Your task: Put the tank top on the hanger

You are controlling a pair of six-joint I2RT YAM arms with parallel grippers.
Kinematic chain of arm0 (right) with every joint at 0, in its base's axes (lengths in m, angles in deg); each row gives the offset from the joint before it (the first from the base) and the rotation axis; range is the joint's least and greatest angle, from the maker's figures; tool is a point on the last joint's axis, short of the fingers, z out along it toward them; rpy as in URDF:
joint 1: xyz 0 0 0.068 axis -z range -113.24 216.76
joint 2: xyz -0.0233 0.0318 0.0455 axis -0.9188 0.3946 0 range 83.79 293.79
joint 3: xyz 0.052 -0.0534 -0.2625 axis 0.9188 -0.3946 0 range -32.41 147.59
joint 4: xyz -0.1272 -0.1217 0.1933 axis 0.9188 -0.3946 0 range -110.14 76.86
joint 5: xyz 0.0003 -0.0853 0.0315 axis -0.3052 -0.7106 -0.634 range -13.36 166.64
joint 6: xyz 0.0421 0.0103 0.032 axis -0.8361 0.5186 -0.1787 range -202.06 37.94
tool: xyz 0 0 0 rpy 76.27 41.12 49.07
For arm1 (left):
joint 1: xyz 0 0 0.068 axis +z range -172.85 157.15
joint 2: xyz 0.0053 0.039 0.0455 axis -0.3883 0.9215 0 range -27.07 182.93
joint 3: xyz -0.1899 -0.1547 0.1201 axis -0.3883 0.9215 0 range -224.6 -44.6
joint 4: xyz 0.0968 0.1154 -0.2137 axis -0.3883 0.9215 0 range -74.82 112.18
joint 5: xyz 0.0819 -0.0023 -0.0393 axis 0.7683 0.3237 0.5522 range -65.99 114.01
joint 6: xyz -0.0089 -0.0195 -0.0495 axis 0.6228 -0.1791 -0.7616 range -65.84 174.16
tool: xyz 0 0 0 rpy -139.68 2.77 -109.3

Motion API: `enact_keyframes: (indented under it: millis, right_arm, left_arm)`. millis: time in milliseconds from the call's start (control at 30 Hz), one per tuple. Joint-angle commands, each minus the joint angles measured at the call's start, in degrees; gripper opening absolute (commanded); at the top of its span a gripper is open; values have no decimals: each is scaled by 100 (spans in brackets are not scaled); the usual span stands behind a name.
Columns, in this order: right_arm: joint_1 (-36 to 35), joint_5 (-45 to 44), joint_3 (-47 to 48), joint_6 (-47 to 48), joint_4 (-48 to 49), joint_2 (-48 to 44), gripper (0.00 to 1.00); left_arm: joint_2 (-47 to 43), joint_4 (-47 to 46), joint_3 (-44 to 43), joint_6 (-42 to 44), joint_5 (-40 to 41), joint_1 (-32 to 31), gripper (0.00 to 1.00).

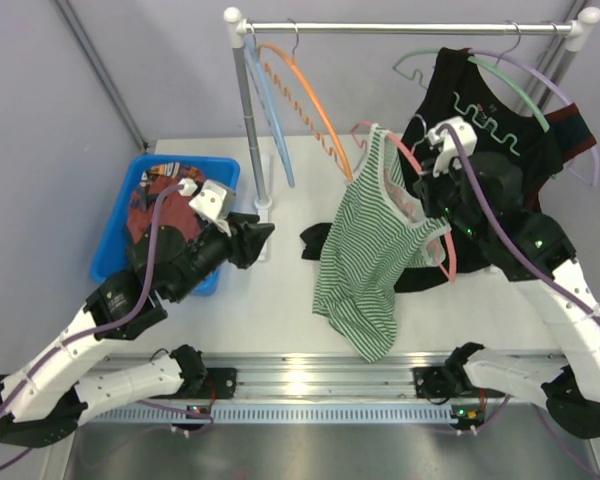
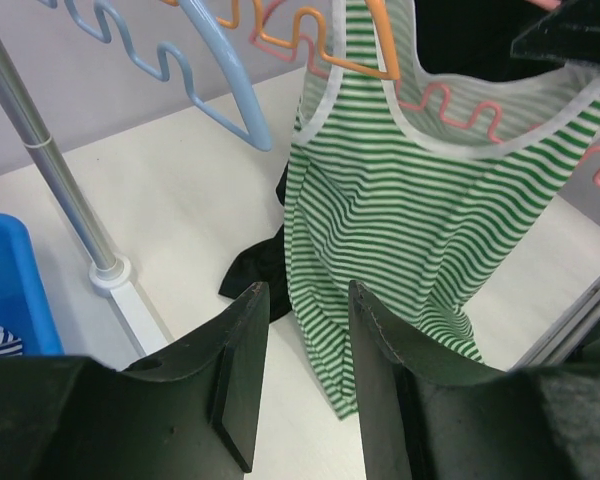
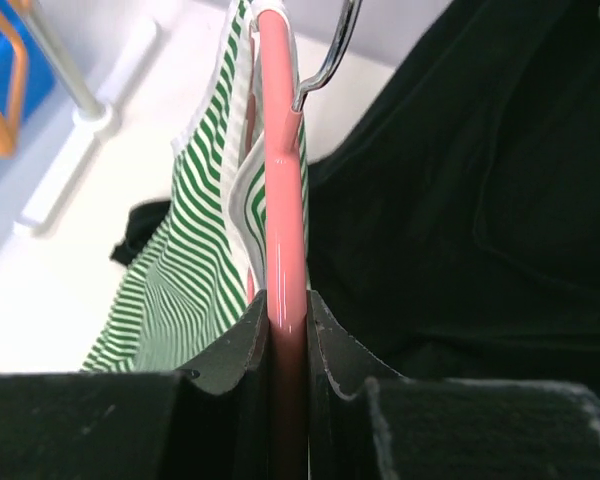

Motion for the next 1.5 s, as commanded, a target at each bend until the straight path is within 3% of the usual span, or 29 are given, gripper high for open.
enact_keyframes:
  millis: [0, 433, 1133, 1467]
  right_arm:
    - [407, 742, 885, 258, 395, 148, 0]
    - [1261, 1692, 3417, 434, -493, 1598, 0]
    - [2262, 2386, 4200, 337, 192, 2232, 0]
    - [2913, 3168, 4270, 38, 711, 2407, 0]
  left_arm:
    - [18, -68, -239, 124, -3, -15, 43]
    - [71, 11, -441, 229, -118, -15, 43]
    - [-34, 231, -652, 405, -118, -15, 44]
    - [-8, 257, -723, 510, -135, -15, 44]
